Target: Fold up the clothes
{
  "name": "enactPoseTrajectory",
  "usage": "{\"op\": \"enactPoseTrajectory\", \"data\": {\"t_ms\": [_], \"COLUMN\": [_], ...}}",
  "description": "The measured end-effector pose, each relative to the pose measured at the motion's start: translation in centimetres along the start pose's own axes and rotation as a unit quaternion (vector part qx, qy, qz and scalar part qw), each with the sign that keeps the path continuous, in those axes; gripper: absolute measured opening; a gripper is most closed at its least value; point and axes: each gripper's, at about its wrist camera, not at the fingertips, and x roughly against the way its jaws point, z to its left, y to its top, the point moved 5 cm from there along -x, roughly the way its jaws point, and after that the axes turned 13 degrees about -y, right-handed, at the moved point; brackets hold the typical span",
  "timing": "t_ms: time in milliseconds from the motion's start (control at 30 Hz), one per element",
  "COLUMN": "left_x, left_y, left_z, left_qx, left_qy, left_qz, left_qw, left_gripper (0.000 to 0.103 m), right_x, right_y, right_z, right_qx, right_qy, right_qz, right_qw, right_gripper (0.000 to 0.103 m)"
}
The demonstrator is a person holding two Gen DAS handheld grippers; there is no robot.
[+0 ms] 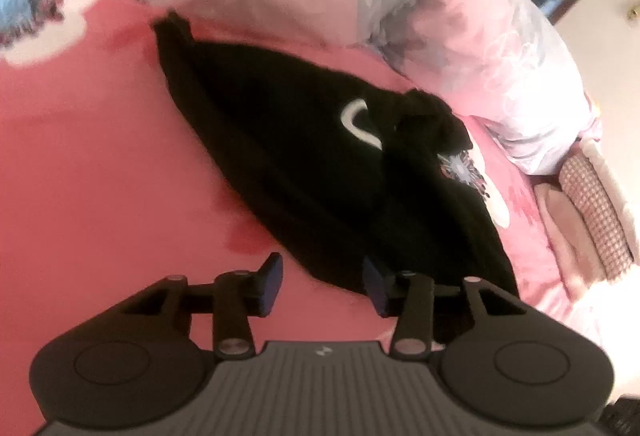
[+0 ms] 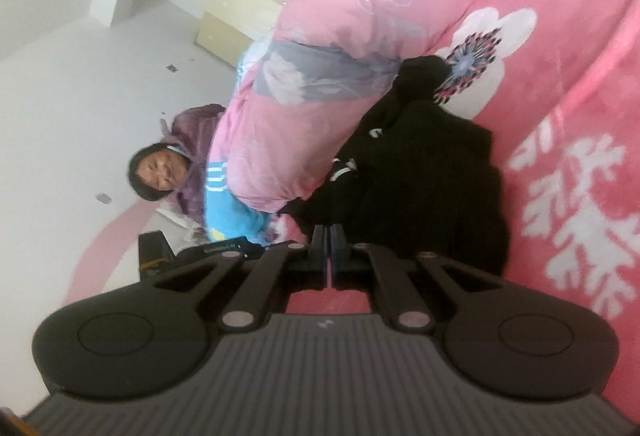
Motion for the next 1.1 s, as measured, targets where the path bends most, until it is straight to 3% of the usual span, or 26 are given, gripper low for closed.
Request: {"op": "enactPoseTrajectory", "data": {"t_ms": [100, 233, 267, 300, 367, 700, 833, 1033, 1100], "left_x": [-1.7, -2.9, -3.0, -3.1, -3.4, 4.0, 7.6, 7.8, 8.0], "left_y": [-0.7, -1.0, -1.0, -1.0, -1.1, 0.0, 1.7, 1.7, 1.0], "left_z": [-0.2, -0.2, -0.1, 0.0, 0.3, 2.3, 5.0, 10.7, 11.9], "left_qx": [0.027, 0.043, 0.046, 0.049, 0.056, 0.075, 0.077, 0.144, 0.165], "left_qy": [-0.008, 0.010, 0.018, 0.026, 0.041, 0.054, 0.094, 0.110, 0.098], "left_qz": [-0.001, -0.014, -0.018, -0.022, -0.030, -0.093, -0.123, -0.078, -0.083], "left_qw": [0.9996, 0.9989, 0.9986, 0.9982, 0.9972, 0.9914, 0.9849, 0.9803, 0.9779], "left_gripper": [0.048, 0.048, 0.040, 0.021, 0.006, 0.005, 0.005, 0.006, 0.016], "right_x": [0.1, 0.4, 0.3, 0.1, -0.5, -0.8, -1.0, -1.3, -1.4], "right_y": [0.0, 0.7, 0.8, 0.6, 0.3, 0.0, 0.0, -0.3, -0.4], "right_z": [-1.6, -3.5, -3.8, -4.0, -4.4, -4.5, -4.7, -4.6, -4.7], "right_qx": [-0.022, -0.047, -0.050, -0.053, -0.059, -0.063, -0.069, -0.070, -0.068], "right_qy": [-0.034, -0.069, -0.077, -0.082, -0.085, -0.076, -0.073, -0.075, -0.080], "right_qz": [-0.005, -0.021, -0.019, -0.012, 0.005, 0.019, 0.025, 0.034, 0.037], "right_qw": [0.999, 0.996, 0.996, 0.995, 0.995, 0.995, 0.995, 0.994, 0.994], "right_gripper": [0.004, 0.005, 0.009, 0.013, 0.015, 0.015, 0.015, 0.015, 0.015]}}
